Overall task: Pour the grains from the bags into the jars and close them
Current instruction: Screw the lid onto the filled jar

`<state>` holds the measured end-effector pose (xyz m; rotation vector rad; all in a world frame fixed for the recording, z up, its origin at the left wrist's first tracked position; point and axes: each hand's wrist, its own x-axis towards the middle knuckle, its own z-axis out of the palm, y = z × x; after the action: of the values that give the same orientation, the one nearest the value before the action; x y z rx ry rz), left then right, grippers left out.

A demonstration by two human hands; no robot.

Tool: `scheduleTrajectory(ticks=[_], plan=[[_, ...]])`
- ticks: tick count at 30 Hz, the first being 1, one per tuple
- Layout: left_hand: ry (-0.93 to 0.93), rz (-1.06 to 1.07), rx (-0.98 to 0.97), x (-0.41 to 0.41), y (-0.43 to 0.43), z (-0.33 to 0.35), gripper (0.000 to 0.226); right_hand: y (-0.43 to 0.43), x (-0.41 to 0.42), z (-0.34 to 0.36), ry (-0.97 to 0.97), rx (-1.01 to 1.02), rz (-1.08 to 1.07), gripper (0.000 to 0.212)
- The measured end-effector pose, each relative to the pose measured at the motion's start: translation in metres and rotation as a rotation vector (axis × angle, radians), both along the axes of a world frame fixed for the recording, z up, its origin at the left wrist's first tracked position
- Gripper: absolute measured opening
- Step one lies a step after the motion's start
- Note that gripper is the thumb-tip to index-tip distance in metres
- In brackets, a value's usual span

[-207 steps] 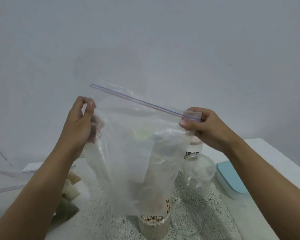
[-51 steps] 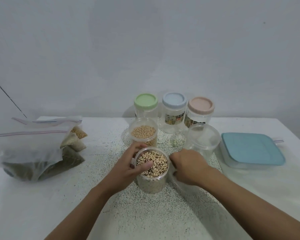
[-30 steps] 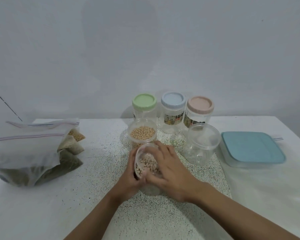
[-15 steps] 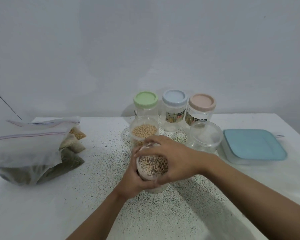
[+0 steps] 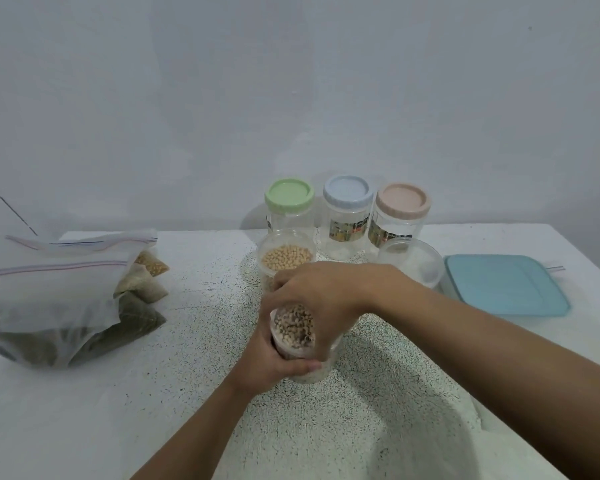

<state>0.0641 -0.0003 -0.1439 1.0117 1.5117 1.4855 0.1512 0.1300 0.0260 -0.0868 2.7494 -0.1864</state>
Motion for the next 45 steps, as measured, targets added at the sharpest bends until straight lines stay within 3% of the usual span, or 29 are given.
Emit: scheduleTrajectory(ticks=[3,11,17,20,22,24,29,34,40,45], plan=[[0.000,0.003,0.018,0.000,0.000,0.001,0.117,-0.001,0.001,0.001,0.024,-0.024,-0.118,0.083],[0.013,0.002,0.023,0.000,-0.001,0.002,0.114,-0.006,0.005,-0.007,0.107,0.048,-0.298,0.079],[0.041,0.023,0.044,0.001,-0.001,0.001,0.115,-0.007,0.006,-0.002,0.163,0.237,-0.363,0.094],[0.017,0.030,0.067,0.001,0.001,0.000,0.112,-0.001,0.007,0.001,0.201,0.163,-0.311,0.089],[0.044,0.014,0.076,0.000,0.001,0.000,0.107,0.002,0.008,0.001,0.140,0.034,-0.219,0.073],[0.046,0.018,0.060,0.000,0.001,0.000,0.106,0.004,0.007,-0.001,0.062,-0.030,-0.150,0.073],[0.007,0.009,0.042,0.001,0.001,0.002,0.121,-0.007,0.008,-0.014,0.165,0.160,-0.286,0.078],[-0.032,-0.007,0.014,0.003,-0.001,0.010,0.119,-0.009,0.008,-0.011,0.200,0.321,-0.368,0.091],[0.111,0.012,0.073,0.001,-0.001,0.009,0.103,-0.007,0.012,-0.001,0.041,0.119,-0.235,0.080],[0.029,-0.034,0.071,-0.001,0.003,0.006,0.091,0.008,0.010,0.004,0.065,0.020,-0.145,0.067]])
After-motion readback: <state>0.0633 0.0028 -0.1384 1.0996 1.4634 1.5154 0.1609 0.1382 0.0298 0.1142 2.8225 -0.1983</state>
